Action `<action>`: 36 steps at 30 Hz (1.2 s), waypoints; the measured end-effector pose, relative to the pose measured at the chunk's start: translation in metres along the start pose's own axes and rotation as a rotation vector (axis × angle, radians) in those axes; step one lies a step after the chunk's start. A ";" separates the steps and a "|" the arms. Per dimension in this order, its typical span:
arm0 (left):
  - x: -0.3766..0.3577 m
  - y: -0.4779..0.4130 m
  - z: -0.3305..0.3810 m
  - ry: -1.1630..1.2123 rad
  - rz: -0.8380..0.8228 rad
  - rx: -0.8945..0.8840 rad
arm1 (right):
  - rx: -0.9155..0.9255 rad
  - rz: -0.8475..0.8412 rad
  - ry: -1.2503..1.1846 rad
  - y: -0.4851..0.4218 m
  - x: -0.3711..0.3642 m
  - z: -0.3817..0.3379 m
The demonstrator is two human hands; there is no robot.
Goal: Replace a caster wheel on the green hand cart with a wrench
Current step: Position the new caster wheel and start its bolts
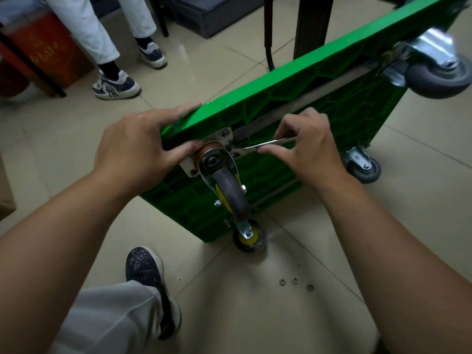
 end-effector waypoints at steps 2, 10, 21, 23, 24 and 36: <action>0.000 0.000 0.000 -0.004 -0.006 -0.001 | 0.042 0.018 0.028 0.002 0.002 -0.006; -0.002 0.001 0.003 -0.023 -0.019 -0.020 | -0.416 0.191 -0.433 0.060 -0.008 0.080; -0.003 0.000 -0.002 -0.021 -0.023 -0.030 | -1.325 -0.115 -0.302 0.228 -0.141 0.239; -0.003 0.000 -0.004 -0.021 -0.024 -0.031 | -1.298 -0.160 -0.237 0.233 -0.145 0.251; -0.004 0.000 -0.005 -0.015 -0.025 -0.029 | -1.291 -0.173 -0.218 0.235 -0.147 0.257; -0.003 0.001 -0.005 0.024 -0.024 -0.042 | -0.730 -0.436 0.312 0.229 -0.168 0.267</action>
Point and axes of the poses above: each hand's wrist, its own y-axis away from the middle knuckle, its own x-axis out of the back of the hand, z = x × y, the point moved 10 cm from there along -y, towards the middle knuckle, and after that the axes turned 8 degrees about -x, right-handed, at the moved point
